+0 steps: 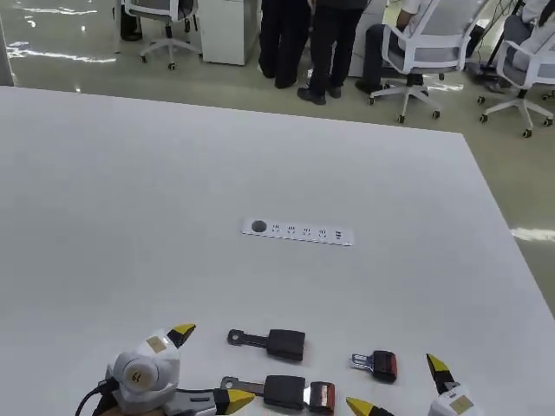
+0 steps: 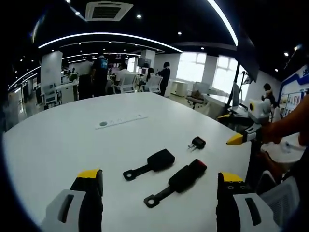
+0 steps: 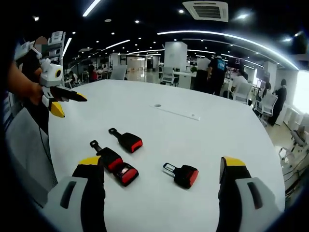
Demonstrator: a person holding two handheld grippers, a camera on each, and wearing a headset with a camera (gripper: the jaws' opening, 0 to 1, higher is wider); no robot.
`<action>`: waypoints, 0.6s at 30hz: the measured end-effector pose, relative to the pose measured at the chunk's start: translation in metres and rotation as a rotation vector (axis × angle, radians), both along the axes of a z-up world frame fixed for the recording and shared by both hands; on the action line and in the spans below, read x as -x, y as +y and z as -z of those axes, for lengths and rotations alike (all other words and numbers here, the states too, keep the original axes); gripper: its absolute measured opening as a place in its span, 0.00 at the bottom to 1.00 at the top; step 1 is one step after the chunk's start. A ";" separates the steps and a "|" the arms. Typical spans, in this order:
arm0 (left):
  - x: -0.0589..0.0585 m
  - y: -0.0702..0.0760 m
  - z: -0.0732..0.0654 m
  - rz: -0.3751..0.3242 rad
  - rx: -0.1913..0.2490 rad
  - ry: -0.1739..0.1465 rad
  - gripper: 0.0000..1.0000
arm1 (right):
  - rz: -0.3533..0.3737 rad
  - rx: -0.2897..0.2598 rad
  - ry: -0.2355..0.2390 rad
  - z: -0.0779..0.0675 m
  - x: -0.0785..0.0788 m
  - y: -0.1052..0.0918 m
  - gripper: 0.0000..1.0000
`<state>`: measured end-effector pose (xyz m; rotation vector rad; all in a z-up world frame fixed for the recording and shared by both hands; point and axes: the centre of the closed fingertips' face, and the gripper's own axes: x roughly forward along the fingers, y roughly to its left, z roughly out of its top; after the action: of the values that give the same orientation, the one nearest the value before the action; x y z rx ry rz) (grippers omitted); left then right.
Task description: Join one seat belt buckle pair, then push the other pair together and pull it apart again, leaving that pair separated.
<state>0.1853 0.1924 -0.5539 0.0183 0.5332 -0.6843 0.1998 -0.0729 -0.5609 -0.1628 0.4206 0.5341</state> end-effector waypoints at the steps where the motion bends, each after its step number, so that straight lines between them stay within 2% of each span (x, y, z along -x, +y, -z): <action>1: 0.003 0.001 0.000 -0.006 0.003 -0.002 1.00 | 0.004 -0.006 0.001 0.000 0.004 0.001 0.99; 4: 0.008 0.011 0.003 -0.026 0.011 -0.010 1.00 | 0.001 -0.009 0.001 0.002 0.015 0.003 0.99; 10: 0.019 0.013 0.001 -0.052 0.016 -0.024 1.00 | 0.011 -0.017 0.009 0.007 0.033 0.001 0.99; 13: 0.026 0.014 -0.001 -0.066 0.032 -0.025 1.00 | 0.009 -0.012 0.013 0.008 0.043 0.003 0.99; 16: 0.031 0.019 -0.001 -0.079 0.045 -0.036 1.00 | 0.013 -0.006 0.019 0.016 0.048 -0.004 0.99; 18: 0.035 0.020 0.001 -0.084 0.045 -0.033 1.00 | 0.017 -0.007 0.023 0.016 0.053 -0.006 0.99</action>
<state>0.1505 0.2127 -0.5550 -0.0345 0.4845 -0.6123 0.1471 -0.0788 -0.5772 -0.1462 0.4425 0.5213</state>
